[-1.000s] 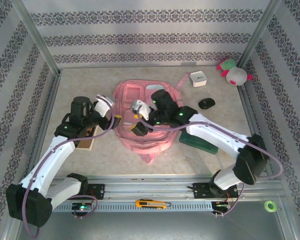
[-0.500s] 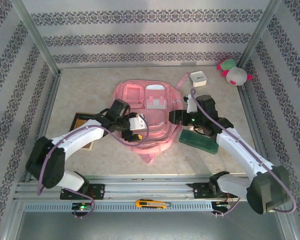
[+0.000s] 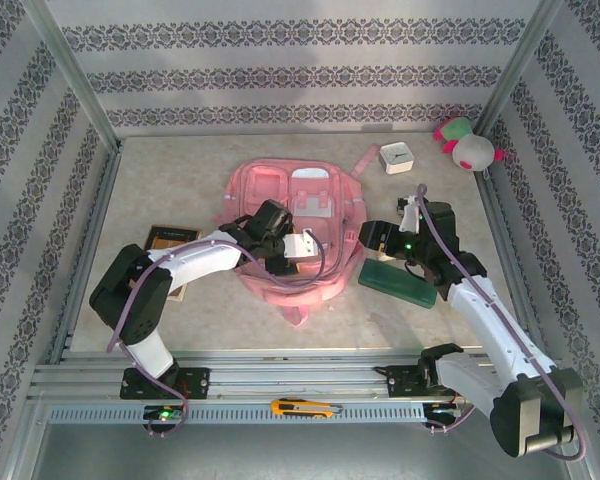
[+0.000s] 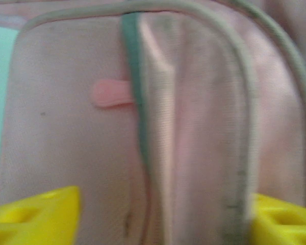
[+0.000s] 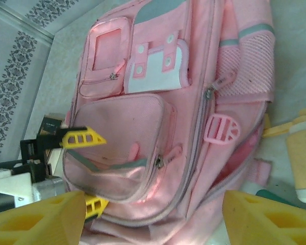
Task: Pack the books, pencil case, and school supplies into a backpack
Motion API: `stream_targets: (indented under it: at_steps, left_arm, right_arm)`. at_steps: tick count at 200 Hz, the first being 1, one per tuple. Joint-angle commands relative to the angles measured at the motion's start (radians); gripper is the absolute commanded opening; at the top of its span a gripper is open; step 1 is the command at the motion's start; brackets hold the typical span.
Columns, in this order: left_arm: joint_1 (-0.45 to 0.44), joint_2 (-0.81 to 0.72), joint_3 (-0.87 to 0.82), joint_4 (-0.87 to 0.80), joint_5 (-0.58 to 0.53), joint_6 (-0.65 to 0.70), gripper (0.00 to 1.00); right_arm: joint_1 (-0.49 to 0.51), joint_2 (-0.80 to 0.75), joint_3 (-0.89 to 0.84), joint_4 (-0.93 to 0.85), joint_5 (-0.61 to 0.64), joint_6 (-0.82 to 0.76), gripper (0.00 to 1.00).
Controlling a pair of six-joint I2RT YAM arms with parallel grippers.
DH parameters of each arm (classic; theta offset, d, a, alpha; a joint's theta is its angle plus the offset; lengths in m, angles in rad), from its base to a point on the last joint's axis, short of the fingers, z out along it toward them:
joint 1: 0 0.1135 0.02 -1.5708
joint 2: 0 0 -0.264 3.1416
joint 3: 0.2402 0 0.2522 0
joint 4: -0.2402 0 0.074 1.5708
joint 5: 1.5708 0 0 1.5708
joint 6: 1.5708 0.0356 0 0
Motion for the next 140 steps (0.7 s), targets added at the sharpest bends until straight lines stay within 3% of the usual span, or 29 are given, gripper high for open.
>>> stream_targets:
  at_steps: [1, 8, 21, 46, 78, 140]
  left_arm:
    - [-0.003, -0.029, 0.072, 0.031, -0.084, -0.049, 0.27]
    - [-0.004, -0.057, 0.085, 0.009, -0.072, -0.074, 0.13]
    - [-0.002, -0.114, 0.096, -0.002, -0.080, -0.123, 0.00]
    - [0.013, -0.197, 0.145, -0.055, -0.133, -0.219, 0.00]
    - [0.070, -0.251, 0.204, -0.124, -0.086, -0.335, 0.00]
    - [0.133, -0.276, 0.198, -0.134, -0.006, -0.445, 0.00]
  right_arm:
    - [-0.035, -0.035, -0.013, -0.070, 0.010, 0.022, 0.71]
    - [-0.051, -0.040, -0.013, -0.095, 0.018, 0.021, 0.71]
    - [-0.083, -0.049, -0.009, -0.144, 0.037, 0.017, 0.71]
    - [-0.117, -0.034, 0.025, -0.263, 0.104, -0.013, 0.72]
    - [-0.117, 0.007, 0.071, -0.371, 0.193, -0.034, 0.74]
    - [-0.116, 0.012, 0.112, -0.472, 0.215, -0.059, 0.75]
